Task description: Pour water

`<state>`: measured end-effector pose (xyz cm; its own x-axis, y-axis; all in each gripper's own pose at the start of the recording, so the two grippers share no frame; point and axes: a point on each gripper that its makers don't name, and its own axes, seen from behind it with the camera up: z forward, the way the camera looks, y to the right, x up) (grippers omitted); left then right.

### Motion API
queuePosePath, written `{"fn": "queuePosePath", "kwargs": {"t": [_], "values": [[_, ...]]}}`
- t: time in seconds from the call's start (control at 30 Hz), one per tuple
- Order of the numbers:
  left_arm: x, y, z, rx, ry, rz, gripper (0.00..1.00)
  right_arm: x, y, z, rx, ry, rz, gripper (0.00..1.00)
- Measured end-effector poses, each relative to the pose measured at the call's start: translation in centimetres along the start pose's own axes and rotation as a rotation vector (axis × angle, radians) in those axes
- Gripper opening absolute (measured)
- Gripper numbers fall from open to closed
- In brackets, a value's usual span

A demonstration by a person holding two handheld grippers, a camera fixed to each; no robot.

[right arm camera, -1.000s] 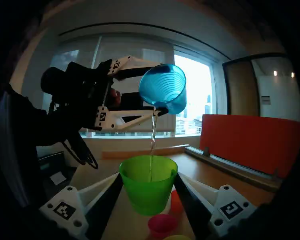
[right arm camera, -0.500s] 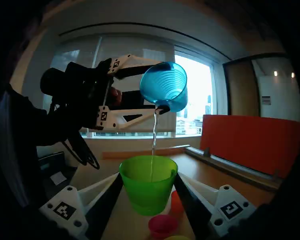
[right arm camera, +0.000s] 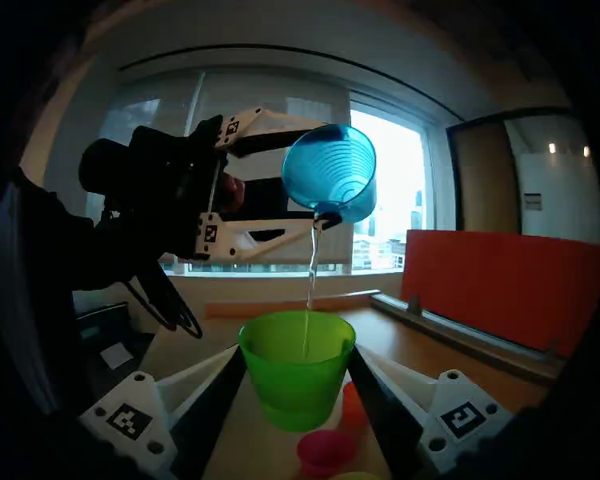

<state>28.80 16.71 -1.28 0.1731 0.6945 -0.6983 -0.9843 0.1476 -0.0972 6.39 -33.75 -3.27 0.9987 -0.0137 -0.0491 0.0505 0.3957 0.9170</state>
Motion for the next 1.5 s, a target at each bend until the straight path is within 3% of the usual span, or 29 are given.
{"fn": "queuePosePath", "kwargs": {"t": [0.47, 1.5], "values": [[0.3, 0.8, 0.2, 0.0, 0.003, 0.028, 0.86, -0.1, -0.1, 0.0, -0.001, 0.0, 0.0, 0.89], [1.4, -0.2, 0.1, 0.015, 0.008, 0.136, 0.86, 0.0, 0.2, -0.2, -0.008, 0.007, -0.003, 0.89]]}}
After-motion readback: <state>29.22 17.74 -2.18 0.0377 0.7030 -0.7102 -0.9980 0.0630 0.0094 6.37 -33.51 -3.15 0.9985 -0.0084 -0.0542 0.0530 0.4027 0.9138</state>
